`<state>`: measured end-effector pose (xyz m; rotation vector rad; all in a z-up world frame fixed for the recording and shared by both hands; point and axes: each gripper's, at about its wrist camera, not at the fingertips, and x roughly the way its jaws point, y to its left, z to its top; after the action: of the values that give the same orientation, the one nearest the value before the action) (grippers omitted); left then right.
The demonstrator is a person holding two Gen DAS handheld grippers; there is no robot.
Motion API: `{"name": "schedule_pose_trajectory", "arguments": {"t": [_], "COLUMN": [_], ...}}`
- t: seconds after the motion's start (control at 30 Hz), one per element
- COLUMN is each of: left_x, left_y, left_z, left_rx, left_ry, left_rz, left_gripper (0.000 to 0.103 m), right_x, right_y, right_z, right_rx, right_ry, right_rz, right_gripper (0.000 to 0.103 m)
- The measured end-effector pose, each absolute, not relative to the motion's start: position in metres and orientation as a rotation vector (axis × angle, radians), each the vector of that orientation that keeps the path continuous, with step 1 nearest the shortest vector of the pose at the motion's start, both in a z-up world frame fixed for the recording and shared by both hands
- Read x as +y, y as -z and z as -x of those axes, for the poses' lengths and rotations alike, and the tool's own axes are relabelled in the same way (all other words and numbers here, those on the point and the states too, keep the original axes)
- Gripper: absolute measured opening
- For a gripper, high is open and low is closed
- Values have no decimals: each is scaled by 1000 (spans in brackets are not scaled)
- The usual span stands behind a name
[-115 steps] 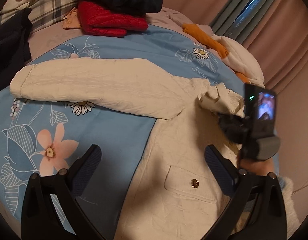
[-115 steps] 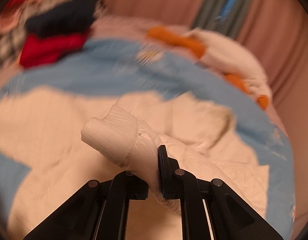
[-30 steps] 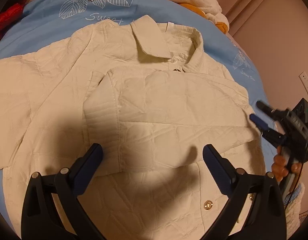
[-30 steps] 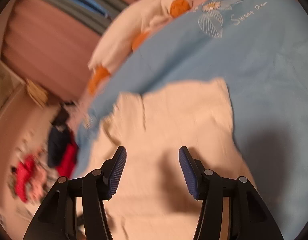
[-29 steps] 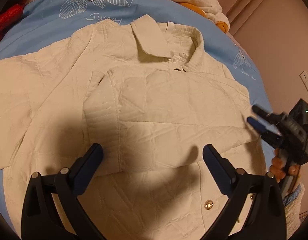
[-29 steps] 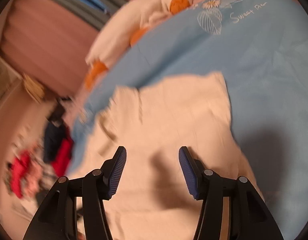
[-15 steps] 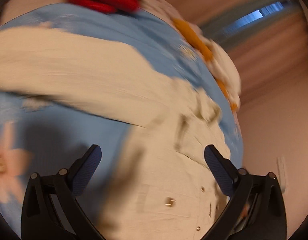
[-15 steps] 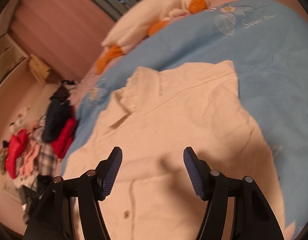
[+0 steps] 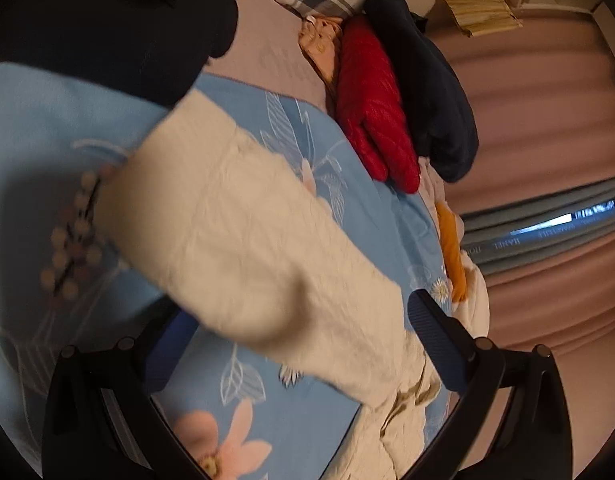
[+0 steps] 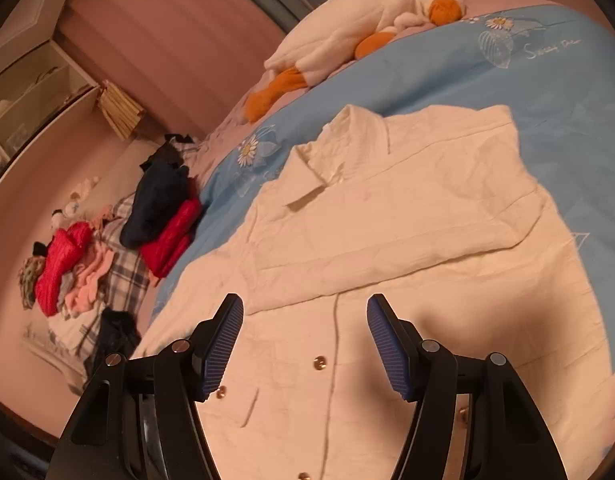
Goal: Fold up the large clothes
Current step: 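Grasp the cuff of the other sleeve with the left tool, then fold the held sleeve across the jacket body with the left tool and release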
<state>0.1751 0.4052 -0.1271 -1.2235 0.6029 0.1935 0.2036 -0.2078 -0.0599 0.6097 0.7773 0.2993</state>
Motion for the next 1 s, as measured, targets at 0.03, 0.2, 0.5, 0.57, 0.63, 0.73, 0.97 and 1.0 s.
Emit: {"name": "schedule_pose_trajectory", "arguments": {"t": [0.03,0.2,0.5,0.57,0.63,0.73,0.97,1.0], "left_x": [413,427,433,432,427,402,254,222], "left_y": [128,130,140,143,133,90,-47,-64], "left_z": [-175,-174,-188,-187,-187,-196,-238,-244], "left_rx": [590,542,582,623,626,614,541,537], "left_ry": [-202,-323,-357,-388,-403,-377,3,72], "left_rz": [1238,1266,1270,1272,1231,1053,620,557], "left_gripper": [102,91,23,14,8,6,7,8], "right_x": [-206,-197,-191,-193,-196,-204,-221,-224], "right_y": [62,76,93,94,94,93,97,98], "right_z": [-204,-212,-220,-217,-215,-211,-200,-197], "right_rx": [778,805,852,855,855,849,843,837], "right_ry": [-308,-318,-309,-303,-301,-289,-282,-279], "right_rz": [-617,-631,-667,-672,-674,-684,-757,-765], "right_gripper": [66,66,66,66,66,66,66,66]}}
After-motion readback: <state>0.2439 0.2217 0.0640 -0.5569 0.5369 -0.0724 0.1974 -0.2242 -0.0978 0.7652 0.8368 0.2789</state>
